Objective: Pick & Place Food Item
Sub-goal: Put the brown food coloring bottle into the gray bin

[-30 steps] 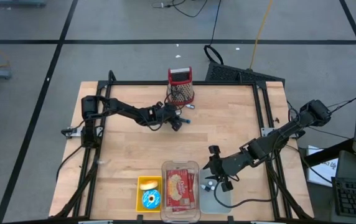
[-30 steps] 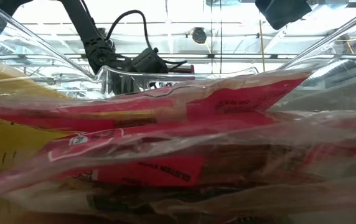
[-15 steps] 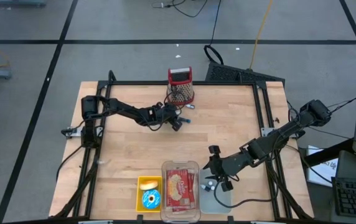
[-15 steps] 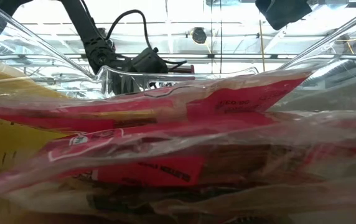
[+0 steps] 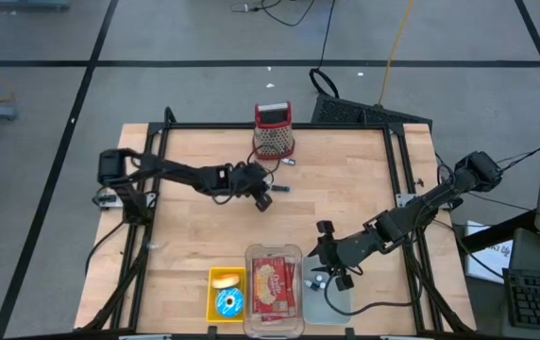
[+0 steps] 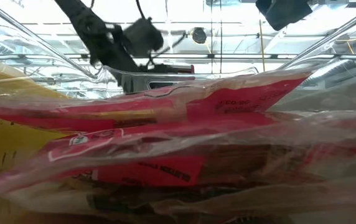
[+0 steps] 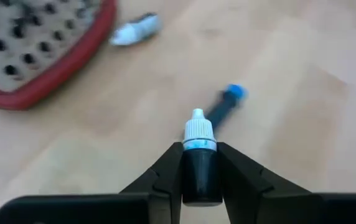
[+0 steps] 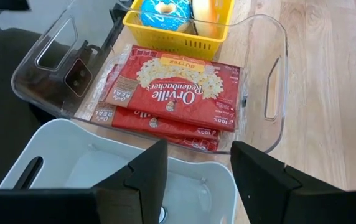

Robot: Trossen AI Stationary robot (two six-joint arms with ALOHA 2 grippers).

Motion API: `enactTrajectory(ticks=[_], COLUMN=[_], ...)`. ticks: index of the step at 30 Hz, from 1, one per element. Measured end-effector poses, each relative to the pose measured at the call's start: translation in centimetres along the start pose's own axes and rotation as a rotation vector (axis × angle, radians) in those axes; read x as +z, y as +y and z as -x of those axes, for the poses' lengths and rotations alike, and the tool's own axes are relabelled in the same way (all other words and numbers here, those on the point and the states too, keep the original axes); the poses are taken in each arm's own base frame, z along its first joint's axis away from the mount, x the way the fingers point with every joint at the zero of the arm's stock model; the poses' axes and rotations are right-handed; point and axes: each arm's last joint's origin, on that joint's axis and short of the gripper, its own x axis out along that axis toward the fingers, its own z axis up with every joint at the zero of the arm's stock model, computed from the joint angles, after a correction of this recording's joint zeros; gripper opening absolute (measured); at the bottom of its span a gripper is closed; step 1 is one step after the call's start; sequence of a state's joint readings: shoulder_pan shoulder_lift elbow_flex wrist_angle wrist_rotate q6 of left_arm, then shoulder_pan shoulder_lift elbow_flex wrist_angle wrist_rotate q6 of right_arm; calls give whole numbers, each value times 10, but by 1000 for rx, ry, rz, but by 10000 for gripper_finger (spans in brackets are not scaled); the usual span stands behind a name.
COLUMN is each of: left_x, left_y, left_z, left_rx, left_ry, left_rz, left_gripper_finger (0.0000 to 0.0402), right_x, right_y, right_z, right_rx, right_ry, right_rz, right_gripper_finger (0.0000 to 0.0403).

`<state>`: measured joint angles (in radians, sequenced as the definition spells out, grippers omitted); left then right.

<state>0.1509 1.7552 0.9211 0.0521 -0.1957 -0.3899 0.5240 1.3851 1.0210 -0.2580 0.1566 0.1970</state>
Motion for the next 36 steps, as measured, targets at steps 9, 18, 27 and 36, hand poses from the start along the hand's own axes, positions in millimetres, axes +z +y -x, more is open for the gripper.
enactTrajectory(ticks=[9,18,27,36], left_x=[4,-25,-34,-28], left_y=[-54,-110,-144,-148], left_z=[60,91,115,118], left_rx=[-181,-375,-553,-622], left_ry=[-106,-122,-228,-278], left_rz=[-101,-153,-138,-60], left_gripper_finger=[87,87,87,88], right_x=[-1,-27,-45,-39], right_y=[-2,-7,-16,-13], right_z=[0,-18,-18,-40], right_rx=[-80,-113,-314,-370], right_ry=[-7,-191,-503,-488], right_rz=[-1,153,454,584], right_gripper_finger=[167,167,176,259])
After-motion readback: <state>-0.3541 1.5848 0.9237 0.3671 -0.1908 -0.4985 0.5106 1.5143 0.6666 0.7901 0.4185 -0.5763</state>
